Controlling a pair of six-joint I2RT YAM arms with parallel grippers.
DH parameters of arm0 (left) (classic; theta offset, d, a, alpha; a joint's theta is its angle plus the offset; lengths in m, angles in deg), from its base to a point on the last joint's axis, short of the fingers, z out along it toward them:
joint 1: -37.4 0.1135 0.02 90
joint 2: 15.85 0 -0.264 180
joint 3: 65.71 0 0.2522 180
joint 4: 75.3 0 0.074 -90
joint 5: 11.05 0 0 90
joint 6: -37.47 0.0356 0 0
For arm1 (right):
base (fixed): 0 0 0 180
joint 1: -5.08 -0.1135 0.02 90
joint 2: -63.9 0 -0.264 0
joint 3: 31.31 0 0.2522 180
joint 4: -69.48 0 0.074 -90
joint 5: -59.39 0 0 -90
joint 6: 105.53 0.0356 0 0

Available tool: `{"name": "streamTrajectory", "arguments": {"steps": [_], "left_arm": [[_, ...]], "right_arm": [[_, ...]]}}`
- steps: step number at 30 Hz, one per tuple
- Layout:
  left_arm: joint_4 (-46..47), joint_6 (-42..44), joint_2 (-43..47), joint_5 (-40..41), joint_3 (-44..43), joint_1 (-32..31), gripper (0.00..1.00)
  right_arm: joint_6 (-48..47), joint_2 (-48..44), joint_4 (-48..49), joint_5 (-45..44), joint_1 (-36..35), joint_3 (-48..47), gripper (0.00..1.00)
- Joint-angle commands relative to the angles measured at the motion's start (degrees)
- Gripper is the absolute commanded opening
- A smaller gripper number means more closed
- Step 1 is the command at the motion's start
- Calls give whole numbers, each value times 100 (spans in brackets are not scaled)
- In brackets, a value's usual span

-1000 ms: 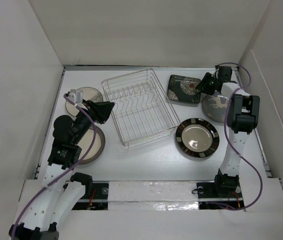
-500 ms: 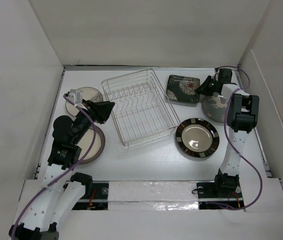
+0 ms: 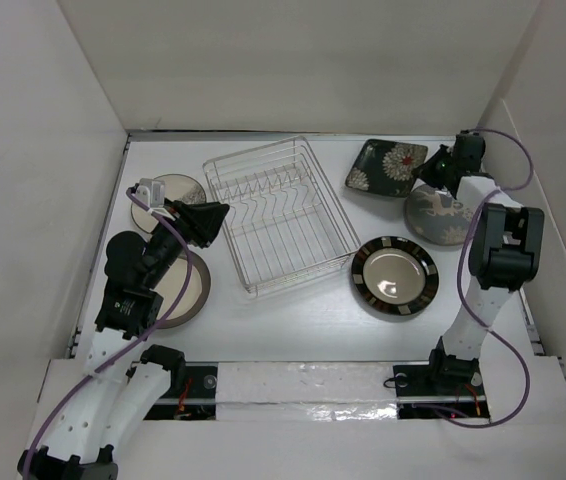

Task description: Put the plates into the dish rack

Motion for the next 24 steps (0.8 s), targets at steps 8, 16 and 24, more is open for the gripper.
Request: {"name": "streamTrajectory", "arguments": {"steps": [8, 16, 24], "left_arm": [[310, -17, 70, -92, -49, -23, 24], [283, -9, 96, -22, -66, -23, 24], [301, 9, 158, -22, -49, -23, 24]], "right_arm": [[-135, -2385, 1862, -2459, -1091, -58, 0], [-1244, -2237, 1986, -3726, -2550, -602, 0], [-2448, -1455, 2179, -5186, -3580, -1455, 0]]}}
